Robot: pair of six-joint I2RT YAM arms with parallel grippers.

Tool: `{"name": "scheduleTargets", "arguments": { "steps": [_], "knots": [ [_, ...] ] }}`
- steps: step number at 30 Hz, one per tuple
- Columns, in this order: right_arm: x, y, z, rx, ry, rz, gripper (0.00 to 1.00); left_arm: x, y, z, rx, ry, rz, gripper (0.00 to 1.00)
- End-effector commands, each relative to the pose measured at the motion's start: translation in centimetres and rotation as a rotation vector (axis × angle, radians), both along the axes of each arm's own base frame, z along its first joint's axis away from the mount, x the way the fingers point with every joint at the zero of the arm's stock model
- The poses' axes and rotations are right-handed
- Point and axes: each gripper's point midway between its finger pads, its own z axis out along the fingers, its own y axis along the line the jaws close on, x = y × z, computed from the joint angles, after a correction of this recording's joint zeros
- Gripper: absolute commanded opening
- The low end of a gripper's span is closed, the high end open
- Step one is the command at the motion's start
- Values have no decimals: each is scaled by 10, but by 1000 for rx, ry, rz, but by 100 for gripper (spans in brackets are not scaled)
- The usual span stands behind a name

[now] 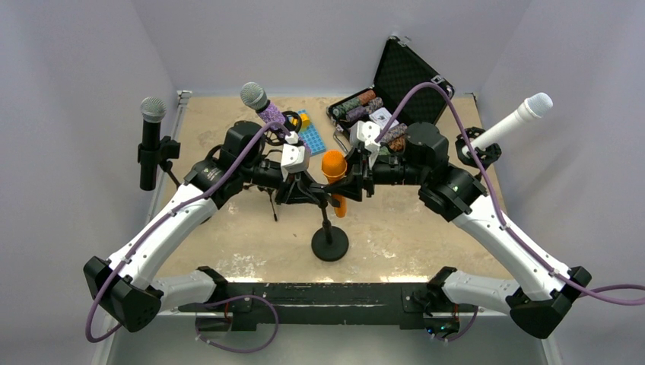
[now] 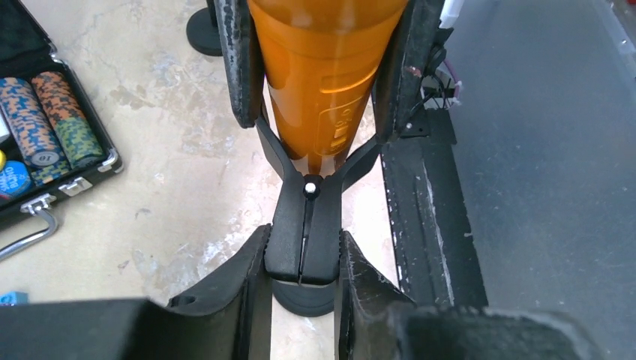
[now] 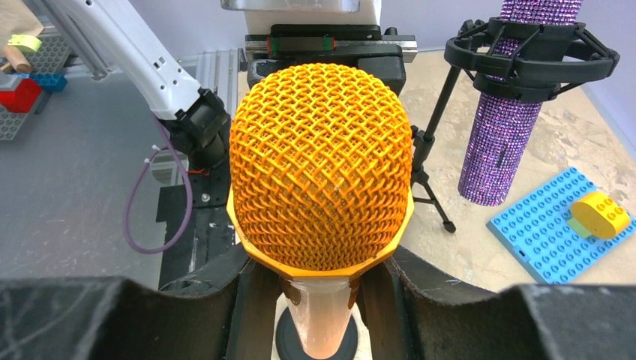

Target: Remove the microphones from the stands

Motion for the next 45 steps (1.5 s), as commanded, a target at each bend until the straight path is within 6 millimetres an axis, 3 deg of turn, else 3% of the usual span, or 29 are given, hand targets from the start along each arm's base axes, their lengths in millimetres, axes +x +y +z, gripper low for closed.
{"name": "scheduleTargets", "arguments": {
  "steps": [1, 6, 13, 16, 18, 20, 25, 28, 31, 35, 38, 45],
  "knots": [
    [-5, -3, 30, 73, -90, 16, 0, -2, -2, 15, -30, -60, -38, 0],
    [-6, -5, 66, 121, -144, 11, 0, -1, 1, 8, -4, -78, -29, 0],
    [-22, -13, 167, 286, -252, 32, 0, 1, 4, 0, 18, -80, -14, 0],
    [-25, -19, 201, 334, -302, 16, 0, 2, 3, 3, 15, -85, -8, 0],
    [-23, -24, 213, 349, -323, -22, 0, 6, 3, 10, 6, -83, 19, 23],
    [-16, -28, 210, 337, -335, -69, 0, 9, 2, 20, -12, -90, 37, 50],
    [23, -45, 175, 223, -342, -295, 0, 6, 1, 56, -66, -124, 37, 67],
    [51, -68, 152, 136, -339, -474, 0, 5, 1, 71, -89, -147, 38, 68],
    [70, -91, 110, 7, -317, -578, 0, 3, 2, 79, -111, -146, 49, 73],
    [95, -141, 45, -161, -211, -750, 0, 2, 3, 86, -137, -140, 79, 77],
    [98, -166, 2, -272, -163, -798, 0, 3, 4, 86, -143, -146, 91, 77],
    [73, -182, -113, -527, 106, -768, 0, 11, 5, 96, -173, -130, 148, 76]
  ]
}}
